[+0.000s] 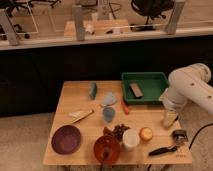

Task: Wipe table surface with brush

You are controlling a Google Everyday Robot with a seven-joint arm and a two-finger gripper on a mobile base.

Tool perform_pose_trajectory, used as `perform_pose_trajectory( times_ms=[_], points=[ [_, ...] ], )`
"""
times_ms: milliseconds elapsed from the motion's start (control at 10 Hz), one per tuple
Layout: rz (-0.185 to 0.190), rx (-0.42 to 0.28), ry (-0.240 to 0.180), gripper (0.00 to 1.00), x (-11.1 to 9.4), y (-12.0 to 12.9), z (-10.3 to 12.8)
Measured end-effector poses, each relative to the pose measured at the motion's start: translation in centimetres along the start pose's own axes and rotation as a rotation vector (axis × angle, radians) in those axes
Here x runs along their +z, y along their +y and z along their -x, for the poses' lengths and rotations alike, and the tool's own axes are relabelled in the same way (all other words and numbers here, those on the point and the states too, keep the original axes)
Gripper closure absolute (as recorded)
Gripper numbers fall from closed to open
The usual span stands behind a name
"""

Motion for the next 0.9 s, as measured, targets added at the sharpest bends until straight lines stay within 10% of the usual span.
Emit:
perform_pose_trajectory(
  times_ms=[900],
  points=[
    [-0.134,-0.094,-0.146,0.20,6.7,5.2,-3.0]
  ],
)
